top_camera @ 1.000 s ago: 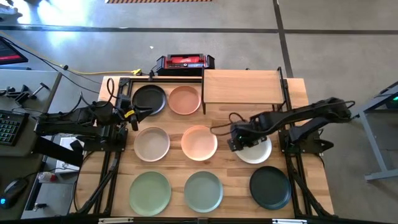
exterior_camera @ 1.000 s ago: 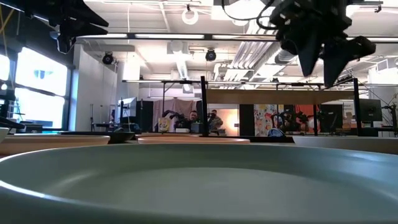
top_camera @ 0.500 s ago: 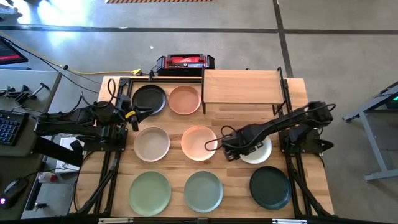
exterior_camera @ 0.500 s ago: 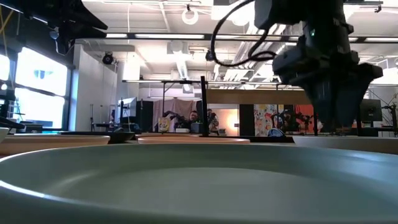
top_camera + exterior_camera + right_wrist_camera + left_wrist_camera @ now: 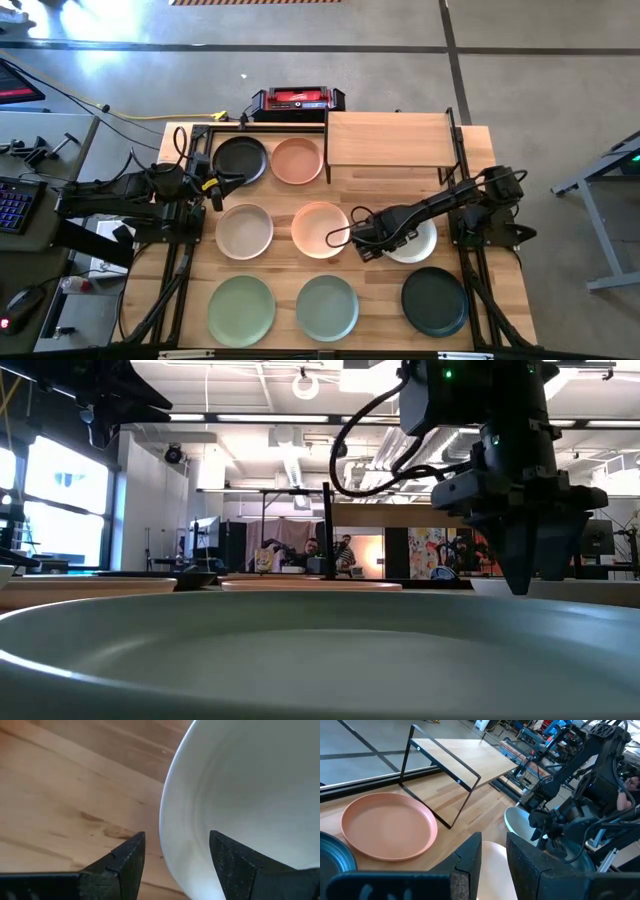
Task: Place and stack plates onto a shelf
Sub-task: Put the white plate on the shelf, then stack the black plate on top of the white plate on the shelf
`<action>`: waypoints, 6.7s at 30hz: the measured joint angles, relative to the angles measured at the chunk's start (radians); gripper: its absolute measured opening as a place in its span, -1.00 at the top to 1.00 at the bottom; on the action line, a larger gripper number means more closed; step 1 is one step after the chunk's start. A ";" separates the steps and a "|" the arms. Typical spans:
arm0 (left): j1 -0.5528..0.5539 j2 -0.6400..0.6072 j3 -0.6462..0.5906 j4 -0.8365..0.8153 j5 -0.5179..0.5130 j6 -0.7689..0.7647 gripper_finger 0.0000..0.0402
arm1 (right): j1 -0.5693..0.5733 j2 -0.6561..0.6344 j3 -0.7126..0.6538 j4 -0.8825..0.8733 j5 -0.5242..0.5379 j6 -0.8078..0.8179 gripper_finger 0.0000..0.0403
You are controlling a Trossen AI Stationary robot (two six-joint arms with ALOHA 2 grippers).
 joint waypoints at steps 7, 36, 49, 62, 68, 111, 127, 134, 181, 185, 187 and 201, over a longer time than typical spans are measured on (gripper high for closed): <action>0.000 0.000 0.000 0.000 0.000 0.000 0.61 | 0.000 0.023 0.000 -0.001 0.004 -0.010 0.15; 0.000 0.000 0.000 0.000 -0.004 0.000 0.61 | 0.027 0.018 0.126 -0.092 -0.029 -0.054 1.00; 0.000 0.000 0.000 0.000 -0.008 0.000 0.61 | 0.069 0.018 0.468 -0.384 0.091 -0.123 1.00; 0.000 0.000 0.000 0.000 -0.008 0.000 0.61 | 0.062 0.016 0.860 -0.677 0.313 -0.198 1.00; 0.000 0.000 0.000 0.000 -0.008 0.000 0.61 | -0.004 0.002 0.939 -0.671 0.404 -0.359 1.00; 0.000 0.000 0.000 0.000 -0.039 0.006 0.61 | -0.531 -0.214 0.463 -0.650 0.447 -1.114 1.00; 0.000 0.000 0.000 0.000 -0.039 0.000 0.61 | -0.661 -0.213 0.428 -0.602 0.360 -1.171 1.00; 0.000 0.000 0.000 0.000 -0.039 0.000 0.61 | -0.692 -0.213 0.428 -0.594 0.339 -1.201 1.00; 0.001 0.344 0.348 -0.311 0.121 0.057 0.61 | -0.391 -0.212 0.722 -0.421 0.017 -0.874 0.65; 0.016 0.424 0.364 -0.386 0.069 0.092 0.61 | -0.326 -0.212 0.722 -0.393 0.036 -0.847 0.65; 0.042 0.469 0.364 -0.413 0.064 0.096 0.61 | -0.299 -0.212 0.722 -0.380 0.036 -0.847 0.65; 0.270 0.758 0.364 -0.476 0.107 0.115 0.61 | -0.216 -0.212 0.722 -0.353 0.087 -0.800 0.65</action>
